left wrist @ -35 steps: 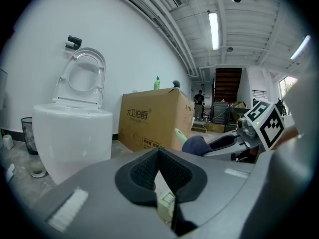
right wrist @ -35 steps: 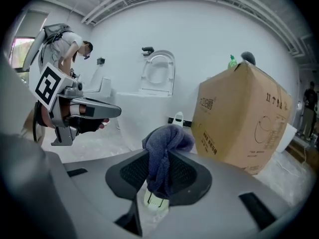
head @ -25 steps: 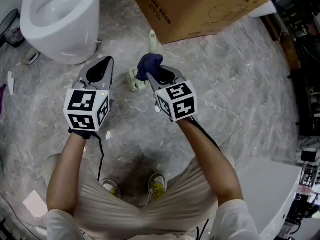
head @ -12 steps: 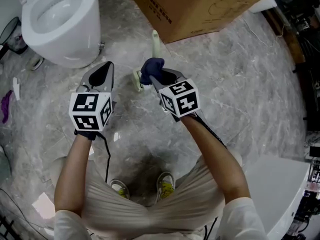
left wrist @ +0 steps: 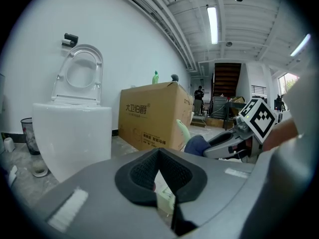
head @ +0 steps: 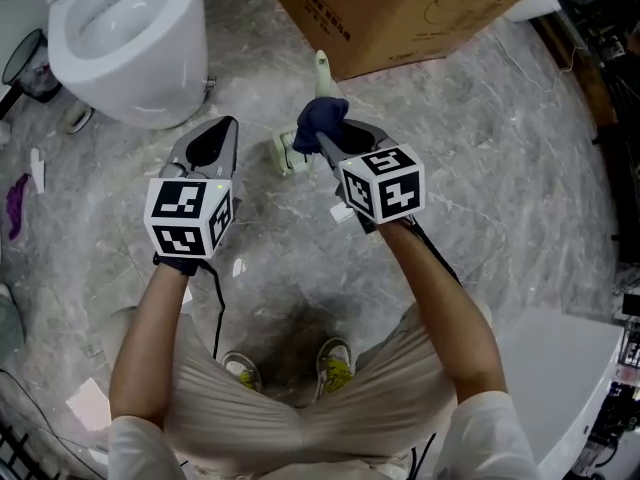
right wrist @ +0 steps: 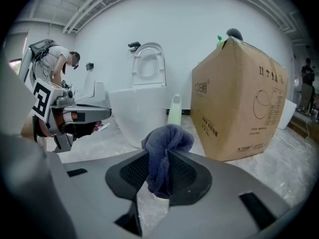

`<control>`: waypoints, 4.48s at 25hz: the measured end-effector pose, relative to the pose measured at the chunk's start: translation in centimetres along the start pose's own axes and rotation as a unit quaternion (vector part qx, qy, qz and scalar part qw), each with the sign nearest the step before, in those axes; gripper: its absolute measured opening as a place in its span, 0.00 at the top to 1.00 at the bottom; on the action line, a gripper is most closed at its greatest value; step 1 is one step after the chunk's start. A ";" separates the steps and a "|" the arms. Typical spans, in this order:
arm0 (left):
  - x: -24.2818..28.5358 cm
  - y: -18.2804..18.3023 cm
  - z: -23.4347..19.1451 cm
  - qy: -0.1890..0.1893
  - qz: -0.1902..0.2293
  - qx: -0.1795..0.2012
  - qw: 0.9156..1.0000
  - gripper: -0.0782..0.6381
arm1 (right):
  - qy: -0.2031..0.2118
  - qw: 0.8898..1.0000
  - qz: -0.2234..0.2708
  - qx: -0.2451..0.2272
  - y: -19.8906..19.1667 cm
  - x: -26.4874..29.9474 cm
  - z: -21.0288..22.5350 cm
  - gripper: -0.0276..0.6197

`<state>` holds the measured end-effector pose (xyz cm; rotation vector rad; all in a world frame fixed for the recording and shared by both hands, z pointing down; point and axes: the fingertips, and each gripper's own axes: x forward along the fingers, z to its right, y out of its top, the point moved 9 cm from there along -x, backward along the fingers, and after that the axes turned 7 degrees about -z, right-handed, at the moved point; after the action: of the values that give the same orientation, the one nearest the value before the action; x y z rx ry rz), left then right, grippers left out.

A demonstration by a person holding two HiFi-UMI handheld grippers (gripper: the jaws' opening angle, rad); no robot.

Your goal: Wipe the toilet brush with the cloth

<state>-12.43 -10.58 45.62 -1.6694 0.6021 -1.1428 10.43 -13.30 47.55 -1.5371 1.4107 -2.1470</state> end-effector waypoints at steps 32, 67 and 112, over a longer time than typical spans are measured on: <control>1.6 -0.3 1.2 -0.008 -0.010 0.009 1.000 0.89 | 0.027 0.999 -0.018 -0.026 -3.6 3.7 0.7 0.79; 1.7 -0.7 0.7 -0.009 -0.008 0.001 1.000 0.89 | 0.030 0.999 0.004 -0.025 -4.0 4.0 0.1 0.78; -1.6 -3.8 -0.9 0.014 -0.076 0.004 0.997 0.89 | -0.011 0.994 -0.073 0.076 -14.9 15.4 -0.6 0.79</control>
<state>-14.40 -8.22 48.53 -1.7177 0.4933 -1.2772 8.40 -13.90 68.88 -1.6466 1.1296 -2.2538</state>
